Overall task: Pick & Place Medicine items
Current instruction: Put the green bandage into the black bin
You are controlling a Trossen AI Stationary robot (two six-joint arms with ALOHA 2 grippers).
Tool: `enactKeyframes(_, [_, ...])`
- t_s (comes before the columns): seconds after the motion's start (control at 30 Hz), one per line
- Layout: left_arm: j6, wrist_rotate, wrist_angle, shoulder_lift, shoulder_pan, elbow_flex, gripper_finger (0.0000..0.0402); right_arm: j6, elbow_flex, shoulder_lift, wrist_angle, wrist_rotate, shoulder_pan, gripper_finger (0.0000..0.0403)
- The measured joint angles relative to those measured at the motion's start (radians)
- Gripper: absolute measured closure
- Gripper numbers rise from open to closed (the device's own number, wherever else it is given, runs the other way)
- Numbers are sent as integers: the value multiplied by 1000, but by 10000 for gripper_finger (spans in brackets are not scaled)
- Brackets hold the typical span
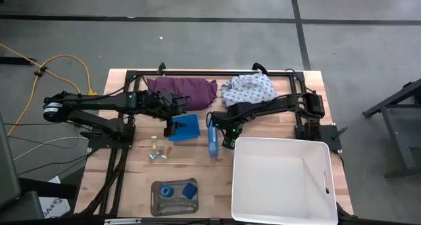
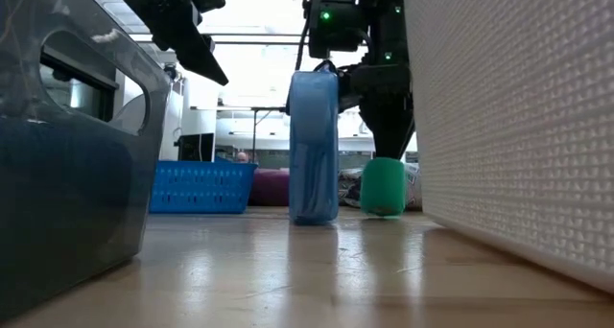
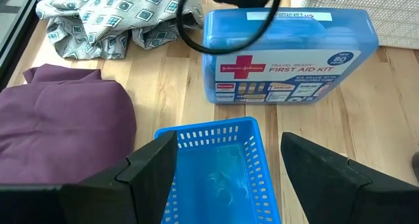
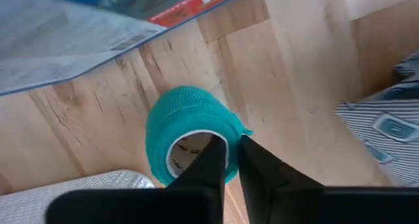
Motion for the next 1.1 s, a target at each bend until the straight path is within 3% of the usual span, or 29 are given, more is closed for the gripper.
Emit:
enactKeyframes(0.43, [0, 0, 0, 0, 0, 0, 136, 2, 0, -8, -1, -12, -10, 397])
enactKeyframes(0.73, [0, 0, 0, 0, 0, 0, 136, 6, 1, -78, -20, 34, -26, 397])
enactKeyframes(1.1, [0, 0, 0, 0, 0, 0, 136, -9, 10, -223, 9, 195, -76, 397])
